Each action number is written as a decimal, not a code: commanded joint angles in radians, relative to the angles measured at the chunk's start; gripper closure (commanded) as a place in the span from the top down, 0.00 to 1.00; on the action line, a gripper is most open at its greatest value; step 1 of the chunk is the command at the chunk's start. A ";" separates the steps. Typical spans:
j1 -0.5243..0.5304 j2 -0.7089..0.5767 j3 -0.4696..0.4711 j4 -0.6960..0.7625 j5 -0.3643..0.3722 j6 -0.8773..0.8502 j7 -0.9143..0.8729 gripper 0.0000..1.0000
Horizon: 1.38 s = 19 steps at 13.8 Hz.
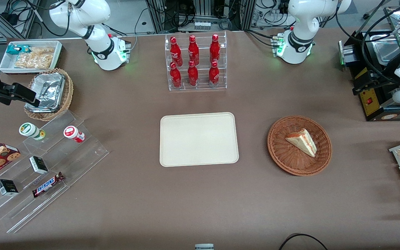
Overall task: Place sandwich from basket to tray
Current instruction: 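Move the left gripper over the wicker basket holding the sandwich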
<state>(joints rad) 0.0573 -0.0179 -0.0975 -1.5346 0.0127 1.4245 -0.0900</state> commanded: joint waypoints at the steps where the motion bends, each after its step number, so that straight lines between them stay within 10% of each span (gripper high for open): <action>1: 0.028 -0.001 -0.005 0.014 -0.019 -0.029 0.016 1.00; 8: -0.028 0.119 -0.011 -0.048 -0.005 0.077 -0.180 1.00; 19: -0.076 0.064 -0.014 -0.527 -0.008 0.646 -0.751 1.00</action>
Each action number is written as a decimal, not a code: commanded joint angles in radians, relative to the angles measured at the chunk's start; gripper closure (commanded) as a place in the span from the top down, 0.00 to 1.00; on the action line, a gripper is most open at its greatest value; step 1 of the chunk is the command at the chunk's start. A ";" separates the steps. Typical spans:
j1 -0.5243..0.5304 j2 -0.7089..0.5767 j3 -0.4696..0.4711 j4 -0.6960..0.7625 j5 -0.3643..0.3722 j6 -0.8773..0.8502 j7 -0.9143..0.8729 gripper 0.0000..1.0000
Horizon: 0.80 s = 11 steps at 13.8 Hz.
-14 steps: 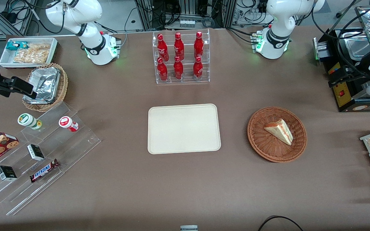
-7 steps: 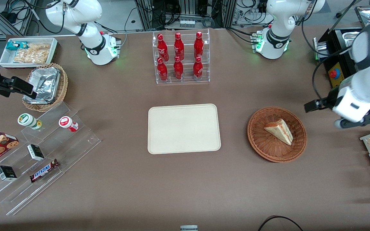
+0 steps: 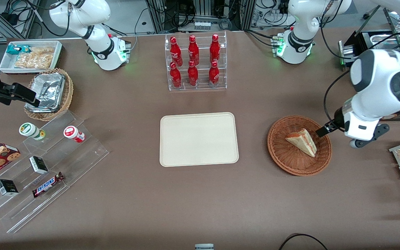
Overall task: Place sandwich from basket to tray
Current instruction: 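Move the left gripper over the wicker basket holding the sandwich, then lower the left gripper and close it on the wrapped sandwich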
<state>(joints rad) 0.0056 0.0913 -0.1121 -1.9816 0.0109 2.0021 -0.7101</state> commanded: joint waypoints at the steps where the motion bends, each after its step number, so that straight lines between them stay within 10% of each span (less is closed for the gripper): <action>1: -0.030 -0.045 0.000 -0.100 -0.006 0.089 -0.197 1.00; 11: -0.042 0.014 -0.003 -0.233 -0.003 0.308 -0.414 1.00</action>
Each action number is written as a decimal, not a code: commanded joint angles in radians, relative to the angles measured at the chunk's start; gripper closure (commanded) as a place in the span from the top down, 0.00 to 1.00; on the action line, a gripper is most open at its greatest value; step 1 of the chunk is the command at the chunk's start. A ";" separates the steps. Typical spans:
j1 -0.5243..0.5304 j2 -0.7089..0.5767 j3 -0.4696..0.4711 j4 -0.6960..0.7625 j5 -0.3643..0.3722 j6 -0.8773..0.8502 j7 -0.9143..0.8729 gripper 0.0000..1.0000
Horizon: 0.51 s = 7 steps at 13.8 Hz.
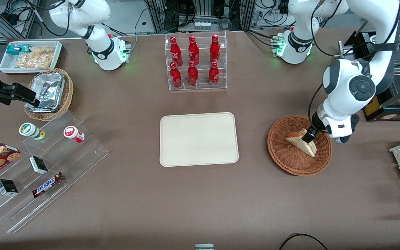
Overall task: Place sandwich from basket to tray
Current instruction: 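Lower the left gripper and close it on the wrapped sandwich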
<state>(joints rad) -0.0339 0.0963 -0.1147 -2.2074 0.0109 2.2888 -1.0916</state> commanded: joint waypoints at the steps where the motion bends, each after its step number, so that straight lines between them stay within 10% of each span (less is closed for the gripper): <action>1: -0.004 0.023 0.000 -0.008 -0.003 0.024 -0.033 1.00; 7: -0.014 0.057 0.004 -0.034 0.000 0.026 -0.031 1.00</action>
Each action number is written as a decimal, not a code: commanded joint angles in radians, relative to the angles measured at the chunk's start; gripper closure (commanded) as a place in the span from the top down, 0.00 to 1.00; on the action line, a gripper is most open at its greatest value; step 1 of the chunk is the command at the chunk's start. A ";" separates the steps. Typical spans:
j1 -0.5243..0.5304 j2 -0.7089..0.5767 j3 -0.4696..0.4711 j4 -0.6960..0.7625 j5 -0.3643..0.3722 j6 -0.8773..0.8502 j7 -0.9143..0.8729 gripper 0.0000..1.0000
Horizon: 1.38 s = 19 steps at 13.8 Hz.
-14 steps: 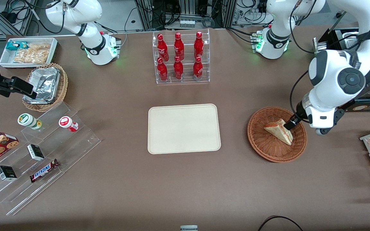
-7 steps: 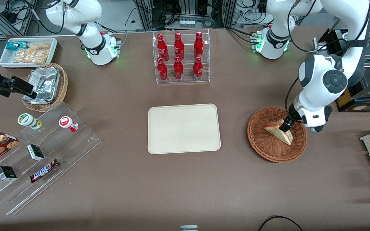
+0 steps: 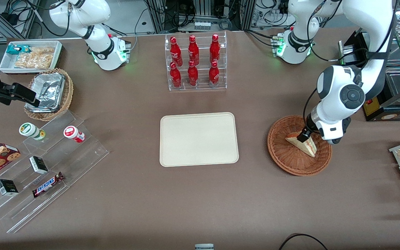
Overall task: Place sandwich from basket to tray
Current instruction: 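Lower the left gripper and close it on the wrapped sandwich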
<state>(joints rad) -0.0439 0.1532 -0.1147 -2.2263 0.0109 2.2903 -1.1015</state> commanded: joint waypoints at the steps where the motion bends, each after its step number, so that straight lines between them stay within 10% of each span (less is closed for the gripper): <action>1: -0.002 0.003 0.004 -0.015 0.000 0.035 -0.021 1.00; 9: 0.002 0.120 0.016 -0.010 0.000 0.187 -0.015 1.00; 10: 0.002 0.126 0.023 -0.007 0.000 0.195 -0.008 0.94; 13: 0.002 0.125 0.024 -0.006 0.001 0.196 0.000 0.13; 19: -0.011 -0.006 0.017 0.124 0.004 -0.114 0.043 0.07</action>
<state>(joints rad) -0.0438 0.2161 -0.0942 -2.1711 0.0114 2.3309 -1.0787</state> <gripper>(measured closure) 0.753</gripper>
